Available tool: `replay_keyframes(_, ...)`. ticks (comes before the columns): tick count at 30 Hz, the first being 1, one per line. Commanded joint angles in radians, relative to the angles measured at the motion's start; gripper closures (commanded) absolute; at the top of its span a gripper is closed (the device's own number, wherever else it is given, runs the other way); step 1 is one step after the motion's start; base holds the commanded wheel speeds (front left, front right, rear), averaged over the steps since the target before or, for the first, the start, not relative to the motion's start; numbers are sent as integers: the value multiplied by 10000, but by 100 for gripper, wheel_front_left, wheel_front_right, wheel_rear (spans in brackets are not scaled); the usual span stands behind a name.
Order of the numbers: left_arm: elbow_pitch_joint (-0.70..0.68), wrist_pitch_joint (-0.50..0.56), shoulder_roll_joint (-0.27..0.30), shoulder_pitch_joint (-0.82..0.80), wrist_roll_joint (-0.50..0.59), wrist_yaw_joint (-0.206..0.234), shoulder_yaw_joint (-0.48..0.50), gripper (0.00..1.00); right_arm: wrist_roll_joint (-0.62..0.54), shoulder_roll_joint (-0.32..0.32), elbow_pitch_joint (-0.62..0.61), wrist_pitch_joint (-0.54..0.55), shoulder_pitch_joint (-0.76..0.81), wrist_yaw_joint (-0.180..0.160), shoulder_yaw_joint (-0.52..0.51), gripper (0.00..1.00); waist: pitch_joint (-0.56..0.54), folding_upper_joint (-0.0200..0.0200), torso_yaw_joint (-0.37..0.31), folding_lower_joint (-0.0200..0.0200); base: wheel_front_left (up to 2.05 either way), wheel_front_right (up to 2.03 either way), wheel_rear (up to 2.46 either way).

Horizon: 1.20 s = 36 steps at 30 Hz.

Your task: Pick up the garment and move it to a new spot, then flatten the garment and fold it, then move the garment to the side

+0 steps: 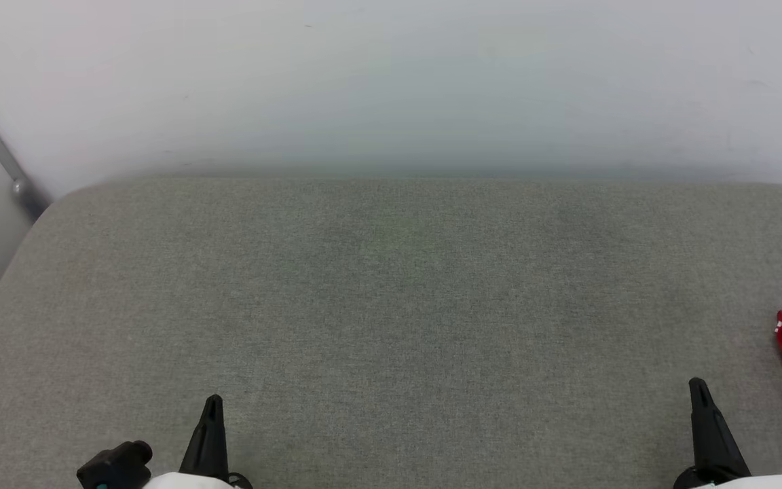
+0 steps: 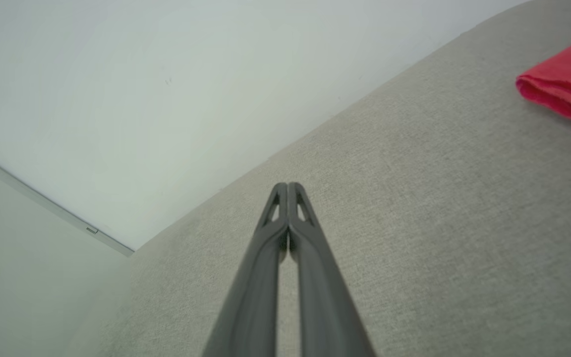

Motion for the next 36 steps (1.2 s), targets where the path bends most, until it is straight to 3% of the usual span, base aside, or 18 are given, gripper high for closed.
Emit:
replay_keyframes(1,-62,59,84,-322,-384,-77,71,100,352,-112,-78,53,-301,0,0,100,4,0,-5,0,0,0,0)
replay_keyframes(36,408,1082,145,-1176,-5088,-641,560,100,4564,-174,630,1103,-1365,-2,-56,100,102,0,-147,0,0,0,0)
